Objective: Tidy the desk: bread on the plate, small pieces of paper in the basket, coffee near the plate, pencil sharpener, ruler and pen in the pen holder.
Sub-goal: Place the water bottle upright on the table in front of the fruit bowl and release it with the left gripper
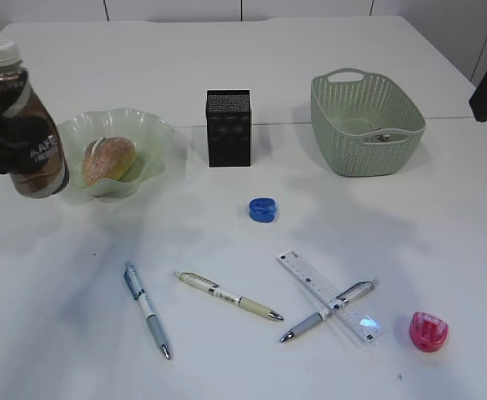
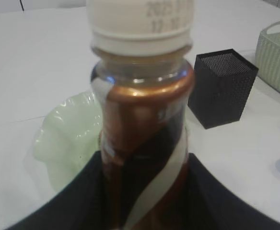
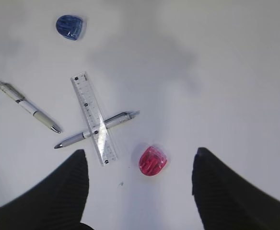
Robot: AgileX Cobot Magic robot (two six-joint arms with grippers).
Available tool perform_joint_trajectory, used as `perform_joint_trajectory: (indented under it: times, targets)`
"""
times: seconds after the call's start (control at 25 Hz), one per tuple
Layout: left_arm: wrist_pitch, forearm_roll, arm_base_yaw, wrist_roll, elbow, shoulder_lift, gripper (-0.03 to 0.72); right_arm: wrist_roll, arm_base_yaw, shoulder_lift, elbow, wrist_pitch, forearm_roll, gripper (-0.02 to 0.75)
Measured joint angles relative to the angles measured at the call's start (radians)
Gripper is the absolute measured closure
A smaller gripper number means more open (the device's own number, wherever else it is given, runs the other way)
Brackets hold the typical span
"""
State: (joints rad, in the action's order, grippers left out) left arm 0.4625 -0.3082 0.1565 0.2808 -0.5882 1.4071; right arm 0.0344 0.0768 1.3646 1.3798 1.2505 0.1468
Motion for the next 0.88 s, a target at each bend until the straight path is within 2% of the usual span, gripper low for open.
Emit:
perform_joint_trajectory:
  times: [0.24,0.88]
  targets:
    - [0.217,0.027,0.0,-0.041,0.0,0.11,0.401,0.002,0.0,0.0,0.0,0.0,-0.008,0.209]
    - [0.368,0.099,-0.007,-0.09,-0.002,0.332,0.395,0.004,0.0,0.0,0.0,0.0,-0.039,0.209]
